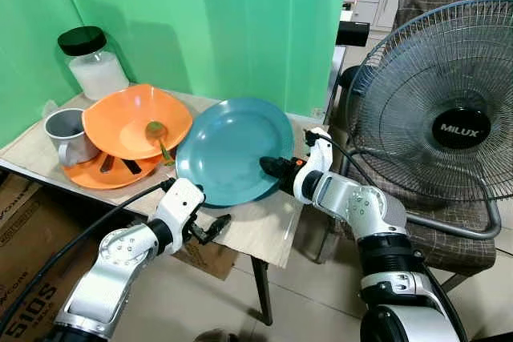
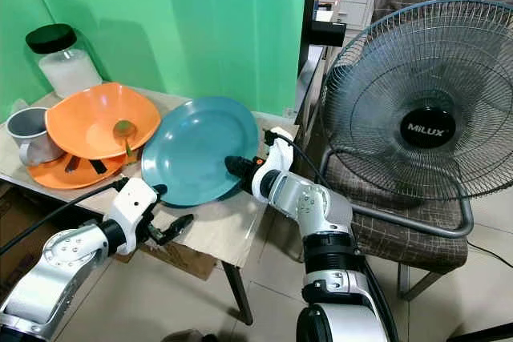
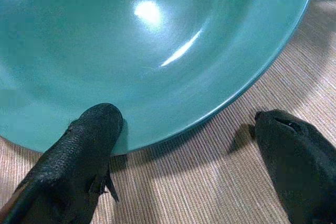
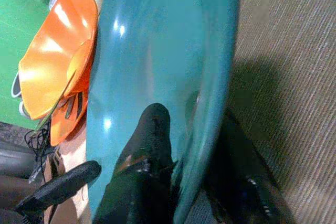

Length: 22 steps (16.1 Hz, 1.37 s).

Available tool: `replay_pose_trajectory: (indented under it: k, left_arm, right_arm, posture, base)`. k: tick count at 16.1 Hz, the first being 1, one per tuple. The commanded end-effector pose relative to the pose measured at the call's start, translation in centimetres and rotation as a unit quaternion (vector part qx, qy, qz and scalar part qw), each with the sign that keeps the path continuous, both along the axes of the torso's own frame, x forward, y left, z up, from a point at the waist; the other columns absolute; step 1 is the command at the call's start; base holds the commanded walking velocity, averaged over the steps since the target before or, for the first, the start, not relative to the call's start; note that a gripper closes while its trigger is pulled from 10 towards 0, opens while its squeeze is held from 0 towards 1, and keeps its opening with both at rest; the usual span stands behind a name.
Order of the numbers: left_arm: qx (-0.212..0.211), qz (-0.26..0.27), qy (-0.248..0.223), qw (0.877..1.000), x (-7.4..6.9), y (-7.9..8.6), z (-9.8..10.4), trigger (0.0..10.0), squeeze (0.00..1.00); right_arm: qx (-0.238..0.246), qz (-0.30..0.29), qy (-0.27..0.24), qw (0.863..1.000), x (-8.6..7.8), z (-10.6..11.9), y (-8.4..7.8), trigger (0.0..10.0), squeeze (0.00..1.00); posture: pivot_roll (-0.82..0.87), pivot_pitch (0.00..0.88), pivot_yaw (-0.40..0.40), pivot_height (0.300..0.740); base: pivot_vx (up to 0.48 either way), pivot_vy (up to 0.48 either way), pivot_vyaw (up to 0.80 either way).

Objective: Setting the table

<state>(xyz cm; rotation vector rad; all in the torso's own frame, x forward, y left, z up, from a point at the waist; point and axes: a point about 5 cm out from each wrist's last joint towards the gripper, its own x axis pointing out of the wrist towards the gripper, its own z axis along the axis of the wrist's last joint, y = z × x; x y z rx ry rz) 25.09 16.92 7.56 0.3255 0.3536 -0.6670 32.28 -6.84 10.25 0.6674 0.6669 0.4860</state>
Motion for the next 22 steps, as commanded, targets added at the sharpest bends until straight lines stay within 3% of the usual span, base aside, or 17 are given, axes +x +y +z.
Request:
replay_pose_trajectory:
  k: [1,5,6,7,8,11,12,14,17,19,21,22]
  left_arm:
    - [0.007,-0.002,0.004,1.0,0.2,0.1,-0.2,10.0,0.0]
    - [-0.027,0.0,-0.046,0.999,1.2,-0.9,1.9,10.0,0.0]
    - [-0.047,-0.005,-0.056,0.997,1.4,-1.4,2.6,10.0,0.22]
    - [-0.055,-0.007,-0.06,0.997,1.5,-1.6,2.9,10.0,0.22]
    - [-0.061,-0.011,-0.065,0.996,1.6,-1.8,3.2,10.0,1.0]
    - [-0.056,-0.022,-0.08,0.995,1.9,-2.2,3.6,10.0,1.0]
    - [-0.06,-0.022,-0.084,0.994,2.0,-2.3,3.7,10.0,0.89]
    - [-0.072,-0.022,-0.095,0.993,2.1,-2.5,4.2,10.0,0.0]
    - [-0.115,0.007,-0.142,0.983,2.1,-2.3,6.7,10.0,0.0]
    - [-0.135,0.021,-0.177,0.975,0.9,-1.9,8.9,10.0,0.0]
    - [-0.145,0.045,-0.199,0.968,0.2,-1.5,10.3,10.0,0.0]
    - [-0.132,0.067,-0.199,0.969,0.2,-1.2,10.4,10.0,0.0]
  right_arm:
    - [0.003,0.005,-0.01,1.0,0.4,0.7,0.4,0.0,0.0]
    - [0.012,-0.018,-0.021,1.0,0.7,1.5,-0.3,0.0,0.0]
    - [0.014,-0.033,-0.028,0.999,0.7,1.9,-1.1,0.0,0.0]
    - [0.014,-0.038,-0.031,0.999,0.7,2.1,-1.4,0.0,0.0]
    - [0.009,-0.043,-0.038,0.998,0.7,2.3,-1.9,0.0,0.0]
    - [-0.017,-0.059,-0.054,0.997,0.7,2.7,-3.6,0.0,0.0]
    - [-0.026,-0.07,-0.059,0.995,0.7,2.9,-4.4,0.0,0.0]
    - [-0.032,-0.085,-0.078,0.993,0.8,3.5,-5.6,0.0,0.0]
    - [-0.024,-0.112,-0.198,0.973,-0.2,7.0,-8.0,0.0,0.0]
    - [-0.033,-0.126,-0.279,0.952,-2.4,9.7,-9.2,0.0,0.0]
    - [-0.069,-0.135,-0.324,0.934,-4.1,11.1,-9.9,0.0,0.0]
    - [-0.116,-0.15,-0.35,0.917,-5.0,11.5,-10.5,3.9,0.0]
  posture:
    - [0.09,0.0,0.085,0.74]
    - [0.08,0.0,0.091,0.74]
    - [0.08,0.0,0.095,0.74]
    - [0.08,0.0,0.095,0.74]
    - [0.07,0.0,0.099,0.74]
    - [0.06,0.0,0.11,0.74]
    - [0.06,0.0,0.112,0.74]
    - [0.06,0.0,0.115,0.74]
    - [0.06,0.0,0.097,0.74]
    - [0.08,0.0,0.073,0.74]
    - [0.08,0.0,0.069,0.74]
    - [0.07,0.0,0.069,0.74]
  base:
    - [0.0,0.0,0.0]
    - [0.0,0.0,0.0]
    - [0.0,0.0,0.0]
    - [0.0,0.0,0.0]
    - [0.0,0.0,0.0]
    - [0.0,0.0,0.0]
    - [0.0,0.0,0.0]
    - [0.0,0.0,0.0]
    - [0.0,0.0,0.0]
    - [0.0,0.0,0.0]
    - [0.0,0.0,0.0]
    - [0.0,0.0,0.0]
